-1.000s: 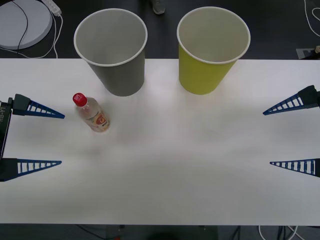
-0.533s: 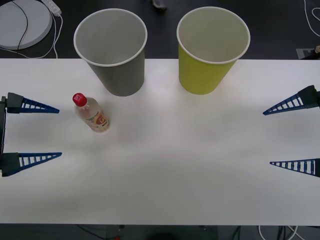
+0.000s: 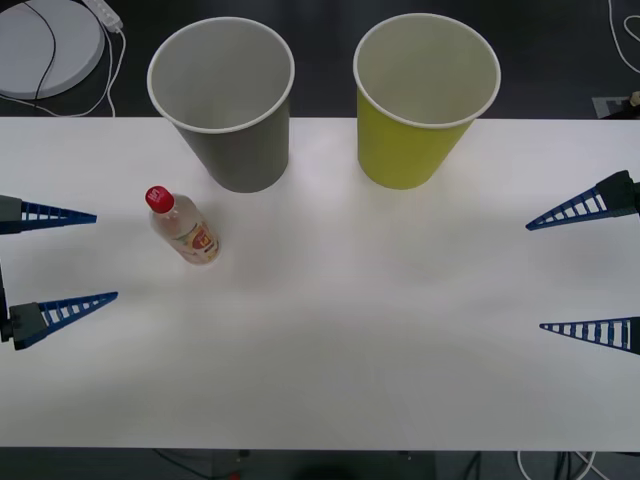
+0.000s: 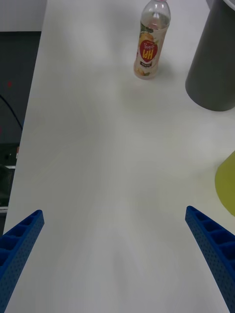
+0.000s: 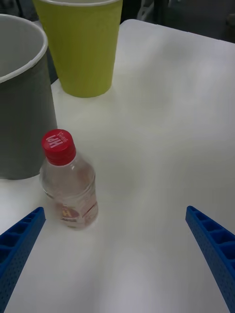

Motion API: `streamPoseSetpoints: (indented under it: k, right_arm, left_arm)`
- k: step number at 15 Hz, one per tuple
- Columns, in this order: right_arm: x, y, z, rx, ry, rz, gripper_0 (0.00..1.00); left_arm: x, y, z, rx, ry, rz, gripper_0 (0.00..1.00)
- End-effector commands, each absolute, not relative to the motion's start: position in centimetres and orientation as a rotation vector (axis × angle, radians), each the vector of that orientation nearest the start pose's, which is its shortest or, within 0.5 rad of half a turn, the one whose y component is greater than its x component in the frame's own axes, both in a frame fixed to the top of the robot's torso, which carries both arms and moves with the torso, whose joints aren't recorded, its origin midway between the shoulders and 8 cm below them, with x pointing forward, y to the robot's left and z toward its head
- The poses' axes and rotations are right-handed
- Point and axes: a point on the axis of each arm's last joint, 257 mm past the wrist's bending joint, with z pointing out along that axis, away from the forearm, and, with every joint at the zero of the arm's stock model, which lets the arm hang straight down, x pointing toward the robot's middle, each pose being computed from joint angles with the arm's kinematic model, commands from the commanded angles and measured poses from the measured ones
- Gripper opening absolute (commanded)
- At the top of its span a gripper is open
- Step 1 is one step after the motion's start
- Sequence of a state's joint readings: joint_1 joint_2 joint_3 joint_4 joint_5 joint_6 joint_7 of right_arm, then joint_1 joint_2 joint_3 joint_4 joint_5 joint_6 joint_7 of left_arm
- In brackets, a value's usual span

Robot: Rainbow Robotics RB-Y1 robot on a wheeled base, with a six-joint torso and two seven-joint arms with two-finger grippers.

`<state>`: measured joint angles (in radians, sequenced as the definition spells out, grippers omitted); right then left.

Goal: Put the can into the green bin and the plastic bottle into the gray bin

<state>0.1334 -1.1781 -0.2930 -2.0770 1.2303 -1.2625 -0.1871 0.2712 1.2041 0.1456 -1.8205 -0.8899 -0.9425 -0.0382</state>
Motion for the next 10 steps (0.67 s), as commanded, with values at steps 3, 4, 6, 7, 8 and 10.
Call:
streamPoseSetpoints:
  k: [3, 4, 6, 7, 8, 10]
  right_arm:
    - [33.0, -24.8, -11.4, -1.735, 1.494, 0.293, 1.0]
    - [33.0, -24.8, -11.4, -1.735, 1.494, 0.293, 1.0]
    - [33.0, -24.8, -11.4, -1.735, 1.494, 0.293, 1.0]
    - [33.0, -24.8, -11.4, -1.735, 1.494, 0.293, 1.0]
    - [33.0, -24.8, -11.4, -1.735, 1.494, 0.293, 1.0]
    - [33.0, -24.8, -11.4, -1.735, 1.494, 0.293, 1.0]
  left_arm:
    - [37.3, 31.2, -15.9, 1.196, 1.612, -0.307, 1.0]
    - [37.3, 31.5, -16.1, 1.172, 1.617, -0.298, 1.0]
    - [37.7, 31.9, -16.4, 1.101, 1.622, -0.286, 1.0]
    - [37.9, 32.2, -16.6, 1.074, 1.625, -0.276, 1.0]
    - [38.2, 32.3, -16.8, 1.053, 1.625, -0.262, 1.0]
    - [38.3, 32.6, -17.2, 1.024, 1.632, -0.25, 1.0]
